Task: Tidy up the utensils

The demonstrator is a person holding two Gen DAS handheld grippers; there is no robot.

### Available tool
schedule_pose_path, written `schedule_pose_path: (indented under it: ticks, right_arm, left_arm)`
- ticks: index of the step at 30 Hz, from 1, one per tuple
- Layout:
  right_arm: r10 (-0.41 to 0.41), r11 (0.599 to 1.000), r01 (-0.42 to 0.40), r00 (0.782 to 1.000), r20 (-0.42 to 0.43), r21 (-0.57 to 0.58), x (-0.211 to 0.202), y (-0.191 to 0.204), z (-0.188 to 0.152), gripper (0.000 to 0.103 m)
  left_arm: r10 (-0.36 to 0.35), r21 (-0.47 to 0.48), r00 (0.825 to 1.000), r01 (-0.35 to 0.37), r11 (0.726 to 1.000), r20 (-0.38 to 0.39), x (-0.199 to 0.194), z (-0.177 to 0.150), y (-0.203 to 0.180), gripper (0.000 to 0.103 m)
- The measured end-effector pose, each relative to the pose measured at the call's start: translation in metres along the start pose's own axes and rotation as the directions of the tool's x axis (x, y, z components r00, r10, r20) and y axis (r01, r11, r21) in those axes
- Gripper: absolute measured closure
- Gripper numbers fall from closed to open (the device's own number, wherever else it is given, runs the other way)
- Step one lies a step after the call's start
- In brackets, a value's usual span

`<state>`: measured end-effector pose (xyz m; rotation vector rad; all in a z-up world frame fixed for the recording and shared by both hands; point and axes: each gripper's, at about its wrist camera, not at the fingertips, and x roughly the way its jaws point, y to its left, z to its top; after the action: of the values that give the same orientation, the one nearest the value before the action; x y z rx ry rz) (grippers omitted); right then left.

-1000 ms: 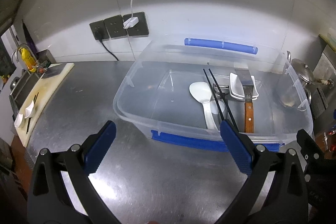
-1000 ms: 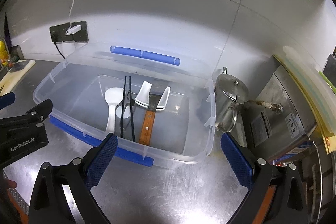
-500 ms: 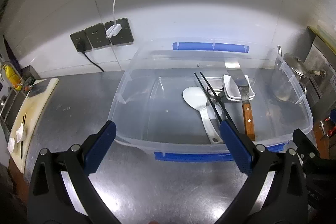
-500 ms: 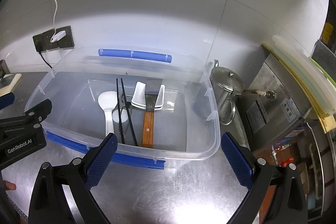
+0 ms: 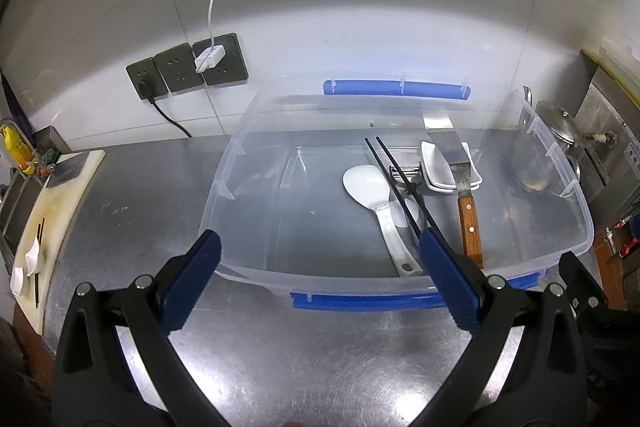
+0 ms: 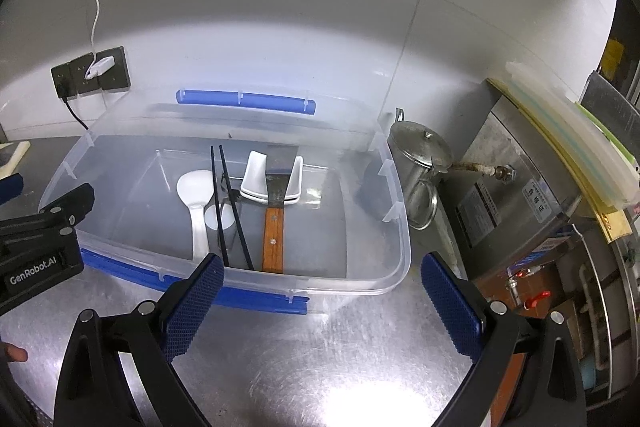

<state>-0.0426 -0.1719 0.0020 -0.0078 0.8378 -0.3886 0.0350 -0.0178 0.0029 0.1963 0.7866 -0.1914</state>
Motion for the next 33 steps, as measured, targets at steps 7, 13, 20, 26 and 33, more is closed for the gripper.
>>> schedule_pose_path:
  ticks: [7,13,20,26,33]
  right_arm:
    - [0.002,1.0,-0.002,1.0,0.011,-0.007,-0.005,0.001,-0.001,0.005]
    - [0.004,1.0,-0.004,1.0,0.014,-0.006,-0.008,0.001,-0.003,0.005]
    - [0.007,1.0,-0.007,1.0,0.011,-0.01,-0.009,0.005,-0.004,0.005]
    - [0.008,1.0,-0.008,1.0,0.01,-0.009,-0.011,0.006,-0.005,0.005]
    - [0.007,1.0,-0.007,1.0,0.013,-0.004,-0.012,0.004,-0.005,0.005]
  left_arm:
    - [0.005,-0.003,1.0,-0.005,1.0,0.0,-0.003,-0.002,0.001,0.008]
    - [0.006,-0.004,1.0,-0.006,1.0,0.005,-0.007,-0.003,0.001,0.008]
    - [0.003,-0.005,1.0,-0.003,1.0,0.004,-0.007,-0.003,0.002,0.008]
    - [0.002,-0.005,1.0,-0.002,1.0,0.003,-0.007,-0.003,0.003,0.008]
    - [0.003,-0.007,1.0,-0.003,1.0,0.004,-0.009,-0.005,0.004,0.008]
